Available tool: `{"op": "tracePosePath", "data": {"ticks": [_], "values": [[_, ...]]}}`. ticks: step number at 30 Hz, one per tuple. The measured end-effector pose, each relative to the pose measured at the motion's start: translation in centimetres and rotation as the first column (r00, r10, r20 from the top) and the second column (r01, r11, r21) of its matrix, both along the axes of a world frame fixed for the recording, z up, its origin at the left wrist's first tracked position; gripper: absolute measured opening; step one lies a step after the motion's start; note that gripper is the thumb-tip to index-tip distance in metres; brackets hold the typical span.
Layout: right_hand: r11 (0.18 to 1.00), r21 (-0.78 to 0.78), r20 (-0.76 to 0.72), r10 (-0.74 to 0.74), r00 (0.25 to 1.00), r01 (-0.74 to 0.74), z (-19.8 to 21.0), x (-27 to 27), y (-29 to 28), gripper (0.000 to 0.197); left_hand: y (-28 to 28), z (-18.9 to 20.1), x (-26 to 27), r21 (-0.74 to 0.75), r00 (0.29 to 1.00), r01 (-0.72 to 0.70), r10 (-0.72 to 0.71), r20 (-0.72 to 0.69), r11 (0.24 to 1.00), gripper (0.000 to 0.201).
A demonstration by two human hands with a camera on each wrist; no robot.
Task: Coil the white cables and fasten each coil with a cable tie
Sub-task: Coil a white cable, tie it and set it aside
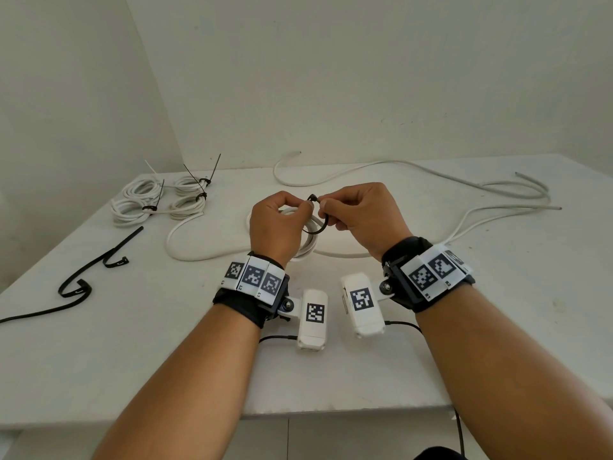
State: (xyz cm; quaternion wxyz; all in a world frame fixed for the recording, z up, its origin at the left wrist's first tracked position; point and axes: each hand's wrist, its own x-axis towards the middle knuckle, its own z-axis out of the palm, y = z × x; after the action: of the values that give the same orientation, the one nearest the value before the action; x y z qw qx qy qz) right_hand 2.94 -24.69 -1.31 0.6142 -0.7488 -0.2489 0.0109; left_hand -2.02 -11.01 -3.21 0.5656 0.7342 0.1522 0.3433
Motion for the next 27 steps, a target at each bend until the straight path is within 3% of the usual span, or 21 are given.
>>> {"op": "tracePosePath", "data": {"ticks": [6,10,12,15,19,24,27], "values": [[0.997,0.070,-0.079,-0.013,0.997,0.019,0.0,0.1,0.1,0.007,-0.1,0.0,0.0,0.104,0.999,0.034,-0.032,-0.022,0.994,0.012],[0.986,0.159,-0.212,0.083,0.974,-0.050,0.2,0.1,-0.3,0.009,0.1,0.1,-0.3,0.185,0.997,0.081,-0.079,-0.016,0.979,0.012],[0.967,0.221,-0.327,0.196,0.924,-0.127,0.4,0.3,-0.8,0.006,0.1,0.3,-0.5,0.211,0.994,0.106,-0.109,0.001,0.972,0.010],[0.922,0.309,-0.468,0.360,0.807,-0.232,0.8,0.8,-1.4,0.018,0.1,0.6,-0.8,0.230,0.988,0.147,-0.155,0.017,0.962,0.006],[0.895,0.379,-0.526,0.419,0.740,-0.237,0.7,0.9,-1.8,0.029,0.1,0.7,-0.9,0.255,0.985,0.165,-0.171,0.002,0.953,0.005],[0.875,0.439,-0.526,0.435,0.731,-0.204,0.5,1.0,-1.9,0.030,0.0,0.7,-1.0,0.347,0.984,0.171,-0.180,-0.005,0.922,0.010],[0.901,0.374,-0.472,0.391,0.790,-0.222,0.5,0.7,-1.8,0.016,0.1,0.7,-1.1,0.306,0.985,0.160,-0.171,0.011,0.939,0.008]]}}
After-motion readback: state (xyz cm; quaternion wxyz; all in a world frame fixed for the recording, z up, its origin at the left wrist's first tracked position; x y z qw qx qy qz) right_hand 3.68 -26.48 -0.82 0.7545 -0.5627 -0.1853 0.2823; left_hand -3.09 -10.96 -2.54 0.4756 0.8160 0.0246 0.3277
